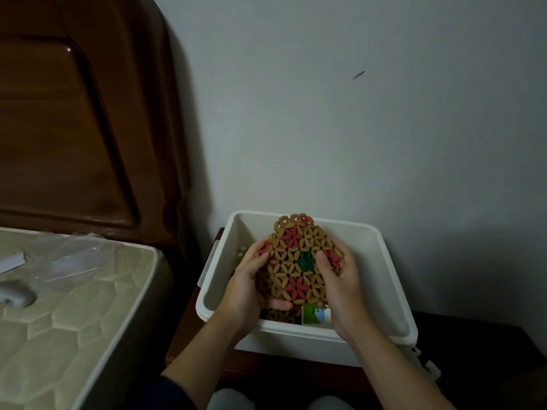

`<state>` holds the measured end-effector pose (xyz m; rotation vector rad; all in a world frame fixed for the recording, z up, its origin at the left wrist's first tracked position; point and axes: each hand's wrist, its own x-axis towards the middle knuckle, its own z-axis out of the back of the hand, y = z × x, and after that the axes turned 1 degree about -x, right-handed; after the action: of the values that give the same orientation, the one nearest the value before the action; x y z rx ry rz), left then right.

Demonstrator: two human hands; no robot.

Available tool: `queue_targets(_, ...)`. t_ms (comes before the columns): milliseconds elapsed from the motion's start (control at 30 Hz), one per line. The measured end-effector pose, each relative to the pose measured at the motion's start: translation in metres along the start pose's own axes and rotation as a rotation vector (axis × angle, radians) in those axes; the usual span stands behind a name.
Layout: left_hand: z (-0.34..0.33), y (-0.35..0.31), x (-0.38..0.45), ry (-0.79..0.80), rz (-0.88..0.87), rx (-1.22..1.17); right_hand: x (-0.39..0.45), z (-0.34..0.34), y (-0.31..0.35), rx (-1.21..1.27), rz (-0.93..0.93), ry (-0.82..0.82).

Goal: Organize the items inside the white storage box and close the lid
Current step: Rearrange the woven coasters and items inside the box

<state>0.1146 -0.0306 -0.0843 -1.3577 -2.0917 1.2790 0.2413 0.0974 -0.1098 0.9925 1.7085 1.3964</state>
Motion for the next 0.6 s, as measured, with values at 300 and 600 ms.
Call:
queue_targets(300, -0.007, 0.0, -0.003, -0.139, -0.1, 0.038, -0.004, 0.008, 0.003, 0.057, 0.113, -0.207)
queue_targets(600, -0.008, 0.001, -0.003, -0.167, -0.18, 0.096, -0.009, 0.012, 0.013, 0.244, -0.008, -0.046)
